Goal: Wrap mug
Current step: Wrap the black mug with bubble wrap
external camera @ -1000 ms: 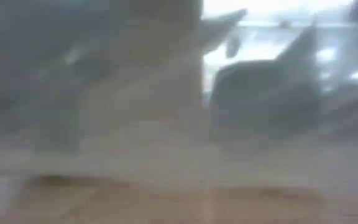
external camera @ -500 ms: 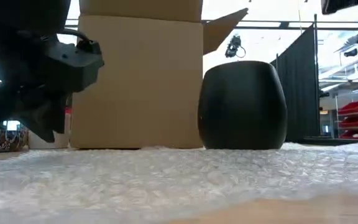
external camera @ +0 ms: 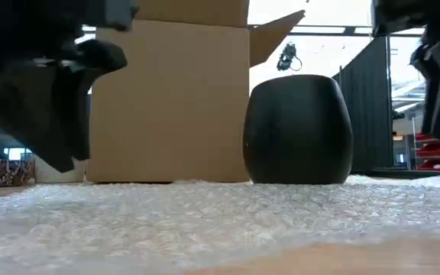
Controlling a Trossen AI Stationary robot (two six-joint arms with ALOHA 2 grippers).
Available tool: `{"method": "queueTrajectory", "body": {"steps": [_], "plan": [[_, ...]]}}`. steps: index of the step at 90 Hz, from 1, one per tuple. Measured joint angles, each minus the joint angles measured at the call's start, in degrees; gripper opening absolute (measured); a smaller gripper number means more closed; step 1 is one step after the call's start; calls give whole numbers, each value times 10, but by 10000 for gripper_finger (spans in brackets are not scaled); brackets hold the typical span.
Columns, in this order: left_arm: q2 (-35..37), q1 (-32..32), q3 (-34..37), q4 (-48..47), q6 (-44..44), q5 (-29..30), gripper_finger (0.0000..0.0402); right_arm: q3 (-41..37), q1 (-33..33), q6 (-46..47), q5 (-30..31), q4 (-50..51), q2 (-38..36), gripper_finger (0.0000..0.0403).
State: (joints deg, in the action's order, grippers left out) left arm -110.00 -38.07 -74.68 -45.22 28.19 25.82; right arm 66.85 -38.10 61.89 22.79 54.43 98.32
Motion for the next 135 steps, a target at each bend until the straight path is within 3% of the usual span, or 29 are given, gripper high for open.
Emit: {"method": "queueTrajectory", "body": {"steps": [9,19,45,68,99,121,135], "plan": [[0,5,26,59,-13,-17,65,0,20,-27,-7,-3,0,98],[0,12,59,59,-11,-31,65,2,36,-55,-29,-9,0,98],[7,22,86,-40,-9,-12,65,25,38,-132,-61,-43,0,98],[12,17,89,-128,37,-28,65,25,37,-177,-28,-44,0,98],[119,1,88,-107,57,-36,65,25,90,-327,-36,-110,0,99],[149,1,88,10,66,-36,65,25,145,-449,-107,-109,0,109],[149,1,100,69,82,-36,65,25,178,-526,-110,-99,-12,121]]}}
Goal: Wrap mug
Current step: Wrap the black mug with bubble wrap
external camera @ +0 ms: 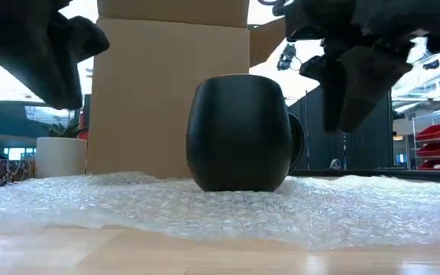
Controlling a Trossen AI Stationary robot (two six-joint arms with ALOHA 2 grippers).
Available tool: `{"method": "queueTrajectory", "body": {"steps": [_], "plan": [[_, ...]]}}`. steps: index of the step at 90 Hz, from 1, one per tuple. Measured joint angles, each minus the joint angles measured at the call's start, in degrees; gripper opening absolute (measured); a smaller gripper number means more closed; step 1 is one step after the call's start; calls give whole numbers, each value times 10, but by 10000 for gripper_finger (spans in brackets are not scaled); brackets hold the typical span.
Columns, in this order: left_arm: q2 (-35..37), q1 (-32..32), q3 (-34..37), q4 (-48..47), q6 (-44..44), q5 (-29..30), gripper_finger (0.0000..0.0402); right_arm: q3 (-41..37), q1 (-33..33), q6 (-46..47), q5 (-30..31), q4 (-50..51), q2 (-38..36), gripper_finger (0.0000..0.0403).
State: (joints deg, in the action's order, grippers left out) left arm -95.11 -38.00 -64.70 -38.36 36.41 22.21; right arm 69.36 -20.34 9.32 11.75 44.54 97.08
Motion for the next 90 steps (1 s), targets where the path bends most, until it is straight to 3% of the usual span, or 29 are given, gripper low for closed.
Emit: {"method": "queueTrajectory", "body": {"steps": [11,47,65,90], "plan": [[-1,0,16,16,19,0,65,0,28,-50,-4,-2,-16,134],[-1,16,111,141,33,6,65,0,105,-160,-115,-81,-15,177],[0,18,145,195,35,47,65,1,114,-155,-206,-86,8,171],[0,27,164,221,33,85,65,0,111,-130,-211,-133,24,144]]}}
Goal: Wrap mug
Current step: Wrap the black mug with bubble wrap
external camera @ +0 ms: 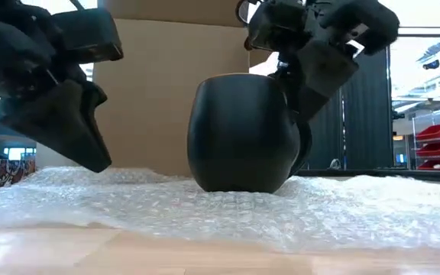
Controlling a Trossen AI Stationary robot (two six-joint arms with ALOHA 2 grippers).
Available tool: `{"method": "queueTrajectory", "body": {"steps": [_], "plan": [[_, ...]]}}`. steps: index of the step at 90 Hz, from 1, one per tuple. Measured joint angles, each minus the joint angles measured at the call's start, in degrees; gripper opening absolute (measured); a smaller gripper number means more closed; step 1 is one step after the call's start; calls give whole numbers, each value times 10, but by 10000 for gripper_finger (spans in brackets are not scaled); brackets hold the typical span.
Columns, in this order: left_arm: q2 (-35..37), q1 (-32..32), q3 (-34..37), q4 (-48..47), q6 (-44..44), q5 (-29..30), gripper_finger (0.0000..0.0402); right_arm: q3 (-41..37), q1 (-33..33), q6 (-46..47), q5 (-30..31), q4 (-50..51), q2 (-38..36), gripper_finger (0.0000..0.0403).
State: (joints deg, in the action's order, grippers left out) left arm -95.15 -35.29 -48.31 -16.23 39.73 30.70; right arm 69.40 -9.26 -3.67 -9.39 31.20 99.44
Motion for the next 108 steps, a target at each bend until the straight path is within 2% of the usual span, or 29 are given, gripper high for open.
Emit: {"method": "queueTrajectory", "body": {"steps": [31,58,71,83,108], "plan": [[-1,5,28,45,41,2,65,-2,-24,94,9,5,0,37],[-1,7,28,49,42,2,65,1,-50,118,59,9,-5,36],[-2,7,28,45,47,13,65,32,-64,140,75,32,-14,36],[-7,8,28,48,54,16,65,48,-79,177,105,34,-19,36],[-9,8,28,49,55,18,65,31,-97,272,157,31,-19,36]]}}
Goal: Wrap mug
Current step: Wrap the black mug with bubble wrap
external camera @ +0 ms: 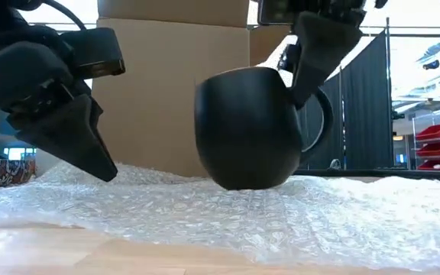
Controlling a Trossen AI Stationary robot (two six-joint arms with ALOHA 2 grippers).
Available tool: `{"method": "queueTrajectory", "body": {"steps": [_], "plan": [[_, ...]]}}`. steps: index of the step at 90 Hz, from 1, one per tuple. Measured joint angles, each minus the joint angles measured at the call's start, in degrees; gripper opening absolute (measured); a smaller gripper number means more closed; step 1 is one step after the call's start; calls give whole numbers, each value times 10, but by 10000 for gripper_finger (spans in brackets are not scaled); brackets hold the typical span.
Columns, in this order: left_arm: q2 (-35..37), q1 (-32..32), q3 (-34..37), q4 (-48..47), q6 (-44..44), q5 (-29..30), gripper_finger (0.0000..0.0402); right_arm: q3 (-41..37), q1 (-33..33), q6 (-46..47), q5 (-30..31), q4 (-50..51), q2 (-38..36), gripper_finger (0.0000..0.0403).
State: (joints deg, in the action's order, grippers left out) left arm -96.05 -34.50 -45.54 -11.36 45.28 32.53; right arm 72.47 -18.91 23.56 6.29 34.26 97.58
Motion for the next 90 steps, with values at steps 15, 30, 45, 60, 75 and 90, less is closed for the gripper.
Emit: {"method": "queueTrajectory", "body": {"steps": [15,30,45,60,75,90], "plan": [[-1,0,0,-4,5,16,65,1,-21,75,25,-24,0,36],[-1,1,0,-6,15,19,65,1,-44,139,54,-15,0,36],[-1,3,0,-6,15,18,65,1,-53,179,94,-14,15,36],[-1,3,0,-6,15,13,65,1,-54,197,98,-17,39,44],[-1,3,0,-5,15,5,65,2,-54,198,98,-18,42,56],[-1,3,0,-5,15,3,65,2,-54,198,95,-13,27,88]]}}
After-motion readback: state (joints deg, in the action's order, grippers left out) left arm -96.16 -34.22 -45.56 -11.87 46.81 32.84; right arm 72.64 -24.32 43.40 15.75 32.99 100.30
